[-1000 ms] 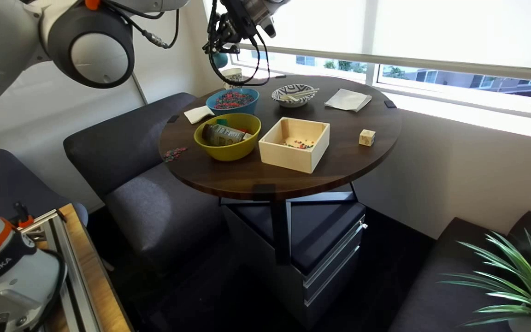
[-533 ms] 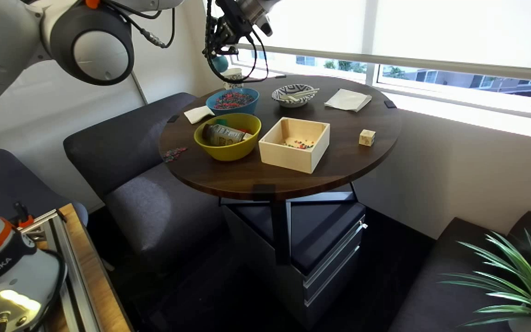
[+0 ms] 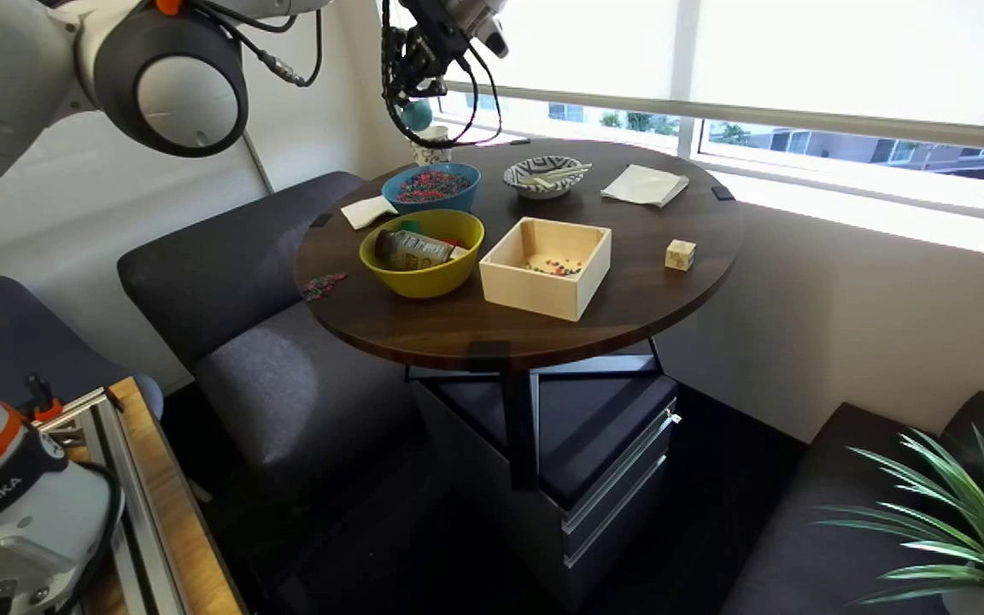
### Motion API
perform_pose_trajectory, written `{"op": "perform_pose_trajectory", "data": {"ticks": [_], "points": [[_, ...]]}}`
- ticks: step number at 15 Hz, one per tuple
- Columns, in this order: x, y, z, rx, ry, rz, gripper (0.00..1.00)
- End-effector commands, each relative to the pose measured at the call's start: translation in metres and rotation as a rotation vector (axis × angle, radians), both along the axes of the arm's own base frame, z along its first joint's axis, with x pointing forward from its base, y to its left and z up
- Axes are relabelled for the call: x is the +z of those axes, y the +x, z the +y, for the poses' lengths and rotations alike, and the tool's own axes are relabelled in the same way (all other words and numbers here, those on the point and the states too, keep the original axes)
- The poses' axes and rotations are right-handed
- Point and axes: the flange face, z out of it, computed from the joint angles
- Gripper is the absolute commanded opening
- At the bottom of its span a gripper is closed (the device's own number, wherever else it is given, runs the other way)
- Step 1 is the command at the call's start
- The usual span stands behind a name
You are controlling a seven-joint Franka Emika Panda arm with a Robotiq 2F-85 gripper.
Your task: Scoop up cereal from the blue bowl and pour them into the cup
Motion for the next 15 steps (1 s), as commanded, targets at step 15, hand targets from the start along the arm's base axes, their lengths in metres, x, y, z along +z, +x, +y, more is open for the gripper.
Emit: {"op": "perform_pose_trajectory", "data": {"ticks": [15], "points": [[0.006,-0.002,0.029,0.049,-0.224,-0.061,0.02]]}}
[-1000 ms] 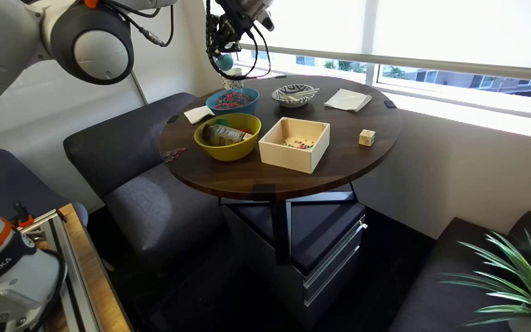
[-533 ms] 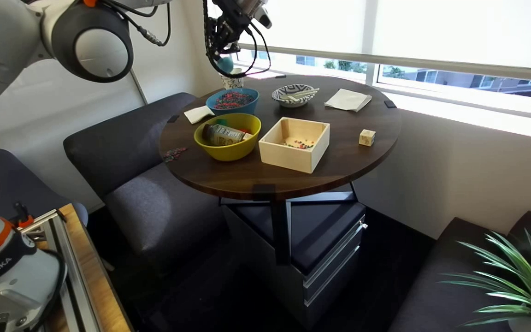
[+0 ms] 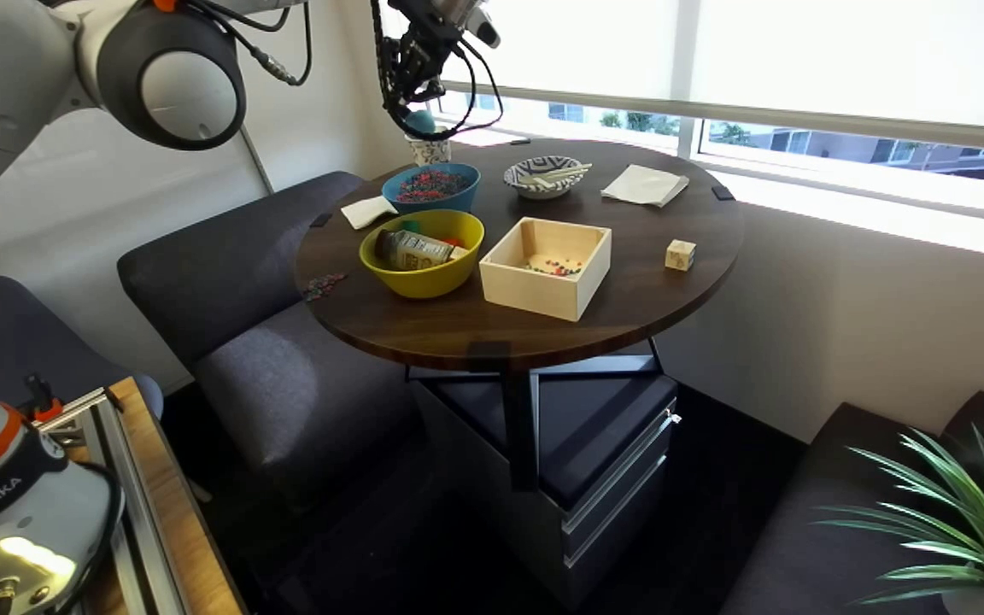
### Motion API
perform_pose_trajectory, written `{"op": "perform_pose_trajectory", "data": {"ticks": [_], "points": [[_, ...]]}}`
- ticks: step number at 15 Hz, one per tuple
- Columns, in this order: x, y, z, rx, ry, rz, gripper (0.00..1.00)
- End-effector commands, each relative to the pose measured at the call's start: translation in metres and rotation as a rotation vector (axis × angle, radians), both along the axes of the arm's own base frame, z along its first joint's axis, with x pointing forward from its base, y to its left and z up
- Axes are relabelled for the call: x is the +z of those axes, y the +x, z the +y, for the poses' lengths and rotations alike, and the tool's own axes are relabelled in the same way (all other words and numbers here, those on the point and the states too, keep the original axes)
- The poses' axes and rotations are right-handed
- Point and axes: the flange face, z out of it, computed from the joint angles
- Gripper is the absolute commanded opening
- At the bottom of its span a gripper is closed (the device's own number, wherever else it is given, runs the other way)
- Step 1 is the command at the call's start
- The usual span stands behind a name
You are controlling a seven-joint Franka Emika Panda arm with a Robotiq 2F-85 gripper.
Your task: Scoop up cereal from the blue bowl and pour them into the cup
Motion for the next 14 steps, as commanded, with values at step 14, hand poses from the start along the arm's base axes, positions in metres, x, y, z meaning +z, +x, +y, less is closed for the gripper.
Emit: {"op": "perform_pose_trajectory", "data": {"ticks": [14], "points": [[0.004,-0.012,0.059,0.134,-0.268,-0.054,0.02]]}}
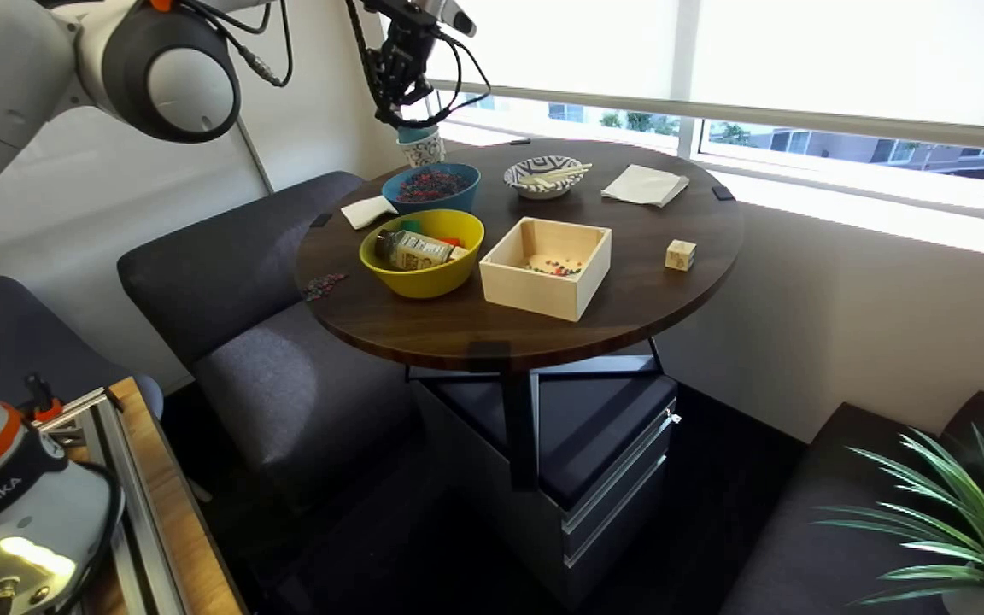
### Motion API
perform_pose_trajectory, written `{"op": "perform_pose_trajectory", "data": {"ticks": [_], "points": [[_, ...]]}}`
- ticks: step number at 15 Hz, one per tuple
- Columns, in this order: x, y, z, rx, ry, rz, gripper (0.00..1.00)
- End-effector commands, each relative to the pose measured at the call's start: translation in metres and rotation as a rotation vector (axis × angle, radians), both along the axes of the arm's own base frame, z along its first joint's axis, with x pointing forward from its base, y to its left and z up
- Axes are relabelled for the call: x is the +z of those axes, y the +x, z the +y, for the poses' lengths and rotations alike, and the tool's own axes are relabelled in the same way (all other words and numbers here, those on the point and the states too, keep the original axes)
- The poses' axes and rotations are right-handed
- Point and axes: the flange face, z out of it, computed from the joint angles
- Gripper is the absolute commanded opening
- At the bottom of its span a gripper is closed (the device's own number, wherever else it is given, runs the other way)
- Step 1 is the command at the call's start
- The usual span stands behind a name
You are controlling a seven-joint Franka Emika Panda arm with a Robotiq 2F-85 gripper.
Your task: Scoop up cereal from the blue bowl and pour them into the cup
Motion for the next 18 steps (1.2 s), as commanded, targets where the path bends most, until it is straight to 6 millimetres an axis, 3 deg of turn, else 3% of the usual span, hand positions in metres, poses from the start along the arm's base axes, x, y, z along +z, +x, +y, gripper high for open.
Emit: {"op": "perform_pose_trajectory", "data": {"ticks": [1,10,18], "points": [[0.001,-0.004,0.007,0.039,-0.089,-0.014,0.02],[0.010,0.000,0.003,0.073,-0.170,-0.081,0.02],[0.021,-0.006,0.030,0.176,-0.191,-0.130,0.02]]}}
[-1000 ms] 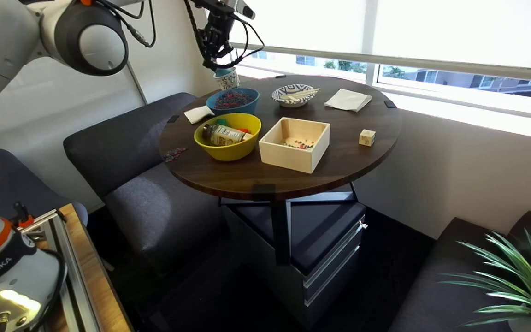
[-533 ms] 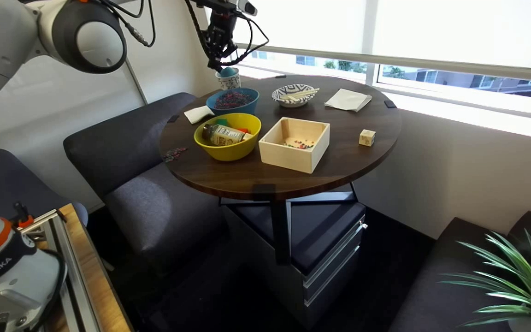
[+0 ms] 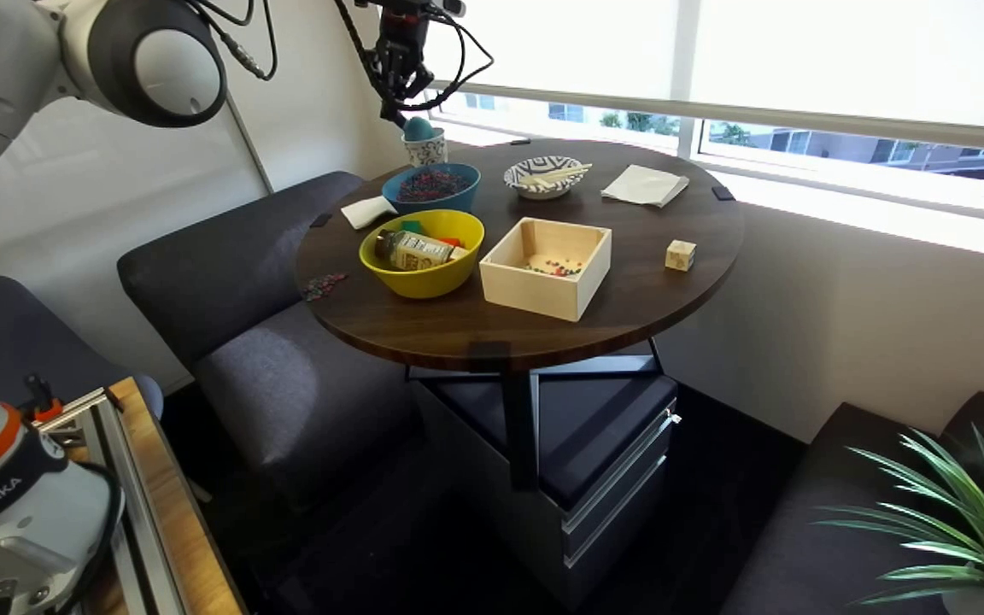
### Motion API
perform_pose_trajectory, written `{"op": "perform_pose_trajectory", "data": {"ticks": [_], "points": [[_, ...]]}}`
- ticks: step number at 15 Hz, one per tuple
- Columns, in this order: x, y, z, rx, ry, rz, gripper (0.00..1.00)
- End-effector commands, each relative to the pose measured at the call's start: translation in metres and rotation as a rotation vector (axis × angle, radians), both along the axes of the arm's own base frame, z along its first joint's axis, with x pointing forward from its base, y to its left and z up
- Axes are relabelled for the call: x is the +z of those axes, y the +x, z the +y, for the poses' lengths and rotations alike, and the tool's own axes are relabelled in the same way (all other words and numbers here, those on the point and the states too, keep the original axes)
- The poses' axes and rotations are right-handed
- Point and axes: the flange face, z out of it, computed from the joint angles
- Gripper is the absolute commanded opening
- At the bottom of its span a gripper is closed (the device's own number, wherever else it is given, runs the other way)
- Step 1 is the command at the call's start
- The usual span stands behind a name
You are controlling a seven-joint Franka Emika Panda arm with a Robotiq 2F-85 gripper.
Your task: Scoop up cereal from the blue bowl and pour them into the cup
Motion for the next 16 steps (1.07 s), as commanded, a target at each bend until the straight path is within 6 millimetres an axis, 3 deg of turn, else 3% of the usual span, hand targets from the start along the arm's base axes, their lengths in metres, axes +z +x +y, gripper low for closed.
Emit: {"op": "perform_pose_trajectory", "data": {"ticks": [1,16], "points": [[0.006,-0.001,0.013,0.060,-0.048,-0.041,0.02],[0.026,-0.001,0.024,0.128,-0.173,-0.143,0.02]]}}
